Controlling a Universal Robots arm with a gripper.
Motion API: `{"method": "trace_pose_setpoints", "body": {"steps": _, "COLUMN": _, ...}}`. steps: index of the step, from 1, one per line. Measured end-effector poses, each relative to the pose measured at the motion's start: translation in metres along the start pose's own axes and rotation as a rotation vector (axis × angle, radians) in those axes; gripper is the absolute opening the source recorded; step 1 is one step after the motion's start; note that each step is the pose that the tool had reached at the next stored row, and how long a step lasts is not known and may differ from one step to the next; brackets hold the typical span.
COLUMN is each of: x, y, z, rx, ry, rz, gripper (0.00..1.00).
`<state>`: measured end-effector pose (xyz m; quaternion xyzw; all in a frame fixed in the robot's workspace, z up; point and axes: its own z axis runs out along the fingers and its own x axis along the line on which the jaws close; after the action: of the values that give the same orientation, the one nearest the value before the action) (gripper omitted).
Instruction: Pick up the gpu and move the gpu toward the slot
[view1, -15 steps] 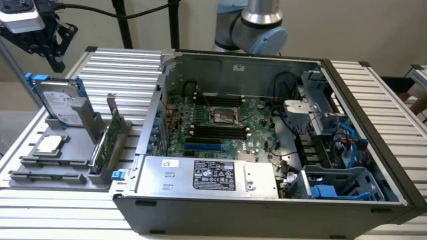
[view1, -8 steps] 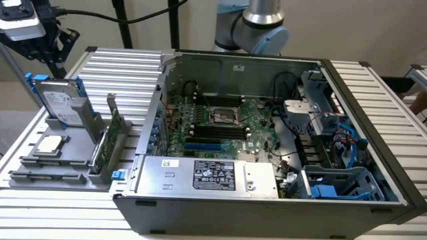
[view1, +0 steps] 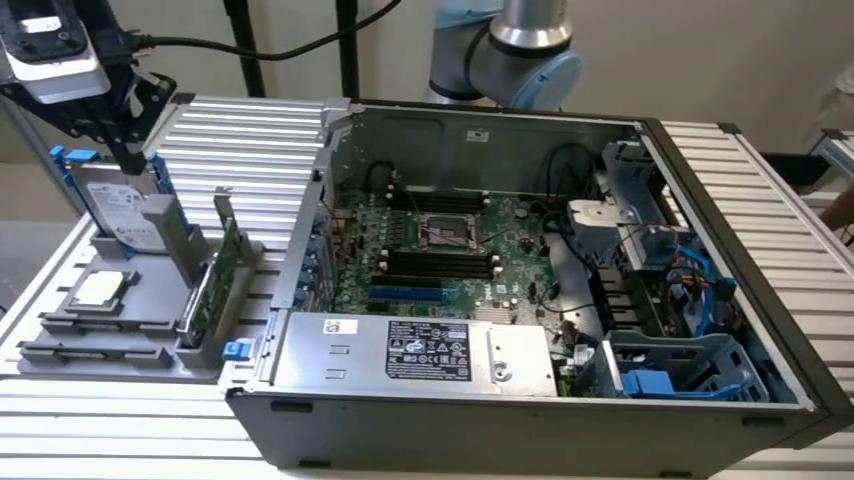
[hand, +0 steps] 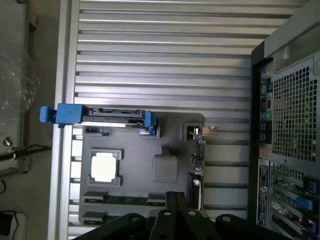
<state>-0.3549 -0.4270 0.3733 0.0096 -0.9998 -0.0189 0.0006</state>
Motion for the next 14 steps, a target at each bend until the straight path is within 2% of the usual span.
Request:
{"method": "trace_pose_setpoints", "body": {"steps": 8, "x": -0.031, "y": -0.0165, "z": 0.0057, "rx": -0.0001, "ry": -0.0001, "rz": 0.0, "gripper": 0.11}}
{"method": "trace_pose_setpoints", "body": {"steps": 14, "x": -0.042, "y": -0.0252, "z": 0.0155, "rx": 0.0, "ry": -0.0007, "rz": 0.0, "gripper": 0.11}}
